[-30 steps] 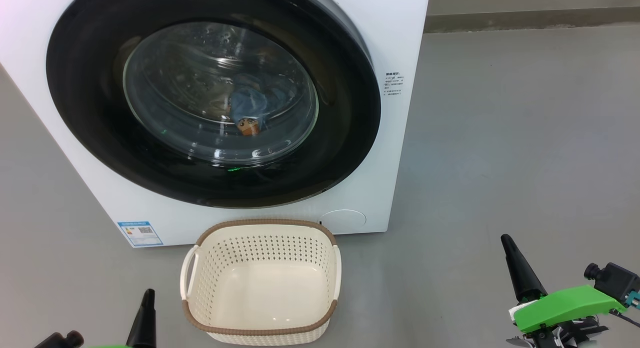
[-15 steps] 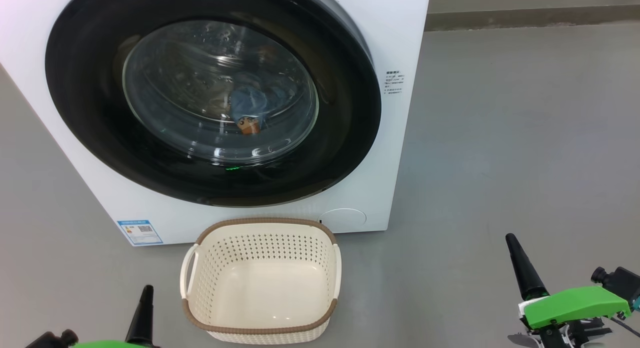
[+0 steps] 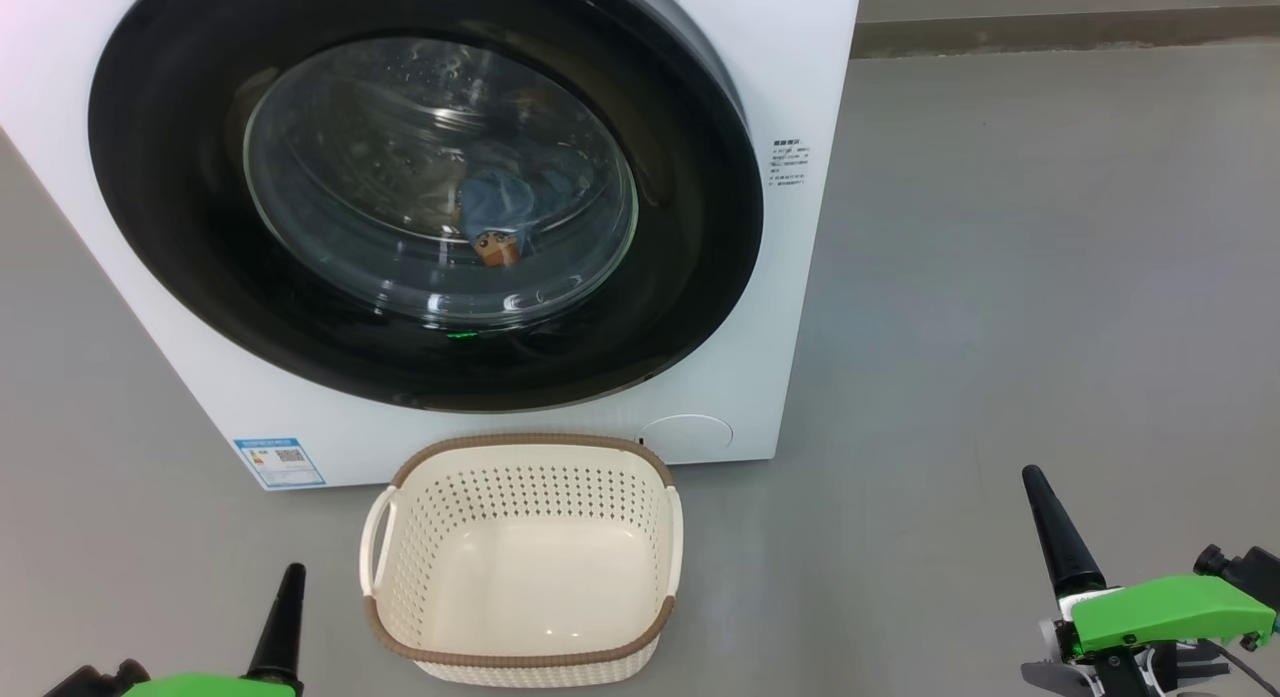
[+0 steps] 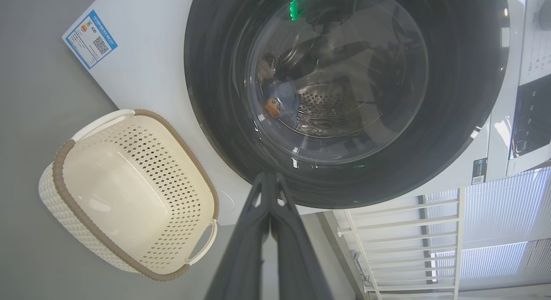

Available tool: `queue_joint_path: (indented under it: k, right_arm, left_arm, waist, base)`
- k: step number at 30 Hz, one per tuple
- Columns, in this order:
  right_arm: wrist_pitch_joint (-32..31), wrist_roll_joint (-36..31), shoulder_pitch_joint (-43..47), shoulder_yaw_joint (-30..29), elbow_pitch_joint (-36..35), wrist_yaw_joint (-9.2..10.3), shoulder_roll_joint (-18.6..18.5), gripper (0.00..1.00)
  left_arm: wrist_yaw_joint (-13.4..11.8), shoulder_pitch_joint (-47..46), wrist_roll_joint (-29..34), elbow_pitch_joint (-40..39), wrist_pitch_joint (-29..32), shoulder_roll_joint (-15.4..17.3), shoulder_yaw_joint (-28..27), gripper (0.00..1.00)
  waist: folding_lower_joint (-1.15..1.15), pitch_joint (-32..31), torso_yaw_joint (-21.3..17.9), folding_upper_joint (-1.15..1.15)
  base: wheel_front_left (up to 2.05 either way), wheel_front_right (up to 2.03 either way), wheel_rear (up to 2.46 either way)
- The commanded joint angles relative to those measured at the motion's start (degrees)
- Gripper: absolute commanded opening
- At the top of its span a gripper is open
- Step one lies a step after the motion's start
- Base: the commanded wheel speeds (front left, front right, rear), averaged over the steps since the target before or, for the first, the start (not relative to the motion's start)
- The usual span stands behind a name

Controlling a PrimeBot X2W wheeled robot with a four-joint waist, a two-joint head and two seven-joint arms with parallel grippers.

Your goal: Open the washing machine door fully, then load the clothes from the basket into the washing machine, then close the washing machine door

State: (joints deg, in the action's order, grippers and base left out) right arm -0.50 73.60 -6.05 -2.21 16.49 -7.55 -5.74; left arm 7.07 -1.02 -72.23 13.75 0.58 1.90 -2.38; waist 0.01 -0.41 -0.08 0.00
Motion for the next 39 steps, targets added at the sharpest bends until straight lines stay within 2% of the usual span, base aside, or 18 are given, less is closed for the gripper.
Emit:
queue_joint_path:
  k: [1,32,39]
  right_arm:
    - [-0.4,1.5,-0.6,0.4,-1.8,0.03,-0.2,0.00]
    - [-5.8,18.2,-0.1,-4.2,-2.4,0.06,2.7,0.00]
    - [-6.0,18.6,-0.1,-4.3,-2.5,0.06,2.8,0.00]
  left_arm:
    - [0.3,-2.8,-1.4,-1.0,0.4,0.8,-1.7,0.00]
    - [0.4,-5.1,-19.4,0.3,5.8,1.0,-4.1,0.00]
    - [0.4,-5.2,-19.9,0.3,5.9,1.0,-4.2,0.00]
  waist:
    - [0.00,0.0,0.0,0.00]
    - [0.00,0.6,0.1,0.00]
    - [0.00,0.6,0.1,0.00]
  base:
    - [0.00,0.00,0.00]
    - [0.00,0.00,0.00]
    - [0.00,0.00,0.00]
